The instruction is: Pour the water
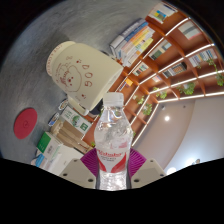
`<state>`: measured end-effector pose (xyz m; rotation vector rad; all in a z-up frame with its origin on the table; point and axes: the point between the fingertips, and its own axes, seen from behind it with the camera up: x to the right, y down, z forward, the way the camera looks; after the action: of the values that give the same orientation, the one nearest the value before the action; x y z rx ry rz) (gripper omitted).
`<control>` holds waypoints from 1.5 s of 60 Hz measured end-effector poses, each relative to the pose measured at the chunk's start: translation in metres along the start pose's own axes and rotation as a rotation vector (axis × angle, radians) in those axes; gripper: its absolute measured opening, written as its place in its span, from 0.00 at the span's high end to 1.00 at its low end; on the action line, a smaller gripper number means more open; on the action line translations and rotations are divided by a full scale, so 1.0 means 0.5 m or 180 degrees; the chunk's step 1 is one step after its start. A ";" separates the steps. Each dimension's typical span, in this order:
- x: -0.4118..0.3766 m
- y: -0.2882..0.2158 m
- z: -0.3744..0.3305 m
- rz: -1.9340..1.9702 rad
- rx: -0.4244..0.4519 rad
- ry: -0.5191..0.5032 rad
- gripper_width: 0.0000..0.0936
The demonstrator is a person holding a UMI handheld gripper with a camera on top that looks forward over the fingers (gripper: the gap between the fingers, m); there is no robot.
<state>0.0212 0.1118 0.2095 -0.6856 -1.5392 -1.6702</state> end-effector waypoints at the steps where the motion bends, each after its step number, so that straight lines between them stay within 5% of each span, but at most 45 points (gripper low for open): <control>1: -0.001 0.004 -0.002 0.0073 -0.0010 -0.0011 0.60; 20: -0.096 0.051 -0.032 0.3430 -0.0188 -0.0620 0.60; 34: -0.127 -0.036 -0.062 0.5758 0.0102 -0.1108 0.60; 55: -0.217 -0.060 -0.055 0.6939 0.0283 -0.1343 0.60; 69: -0.215 -0.051 -0.058 0.6988 0.0289 -0.1118 0.60; 82: -0.226 -0.055 -0.067 0.6974 0.0157 -0.1304 0.40; 90: -0.239 -0.037 -0.119 0.7005 -0.0046 -0.1354 0.12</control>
<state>0.0810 0.0733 0.0949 -1.7406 -0.1945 0.2056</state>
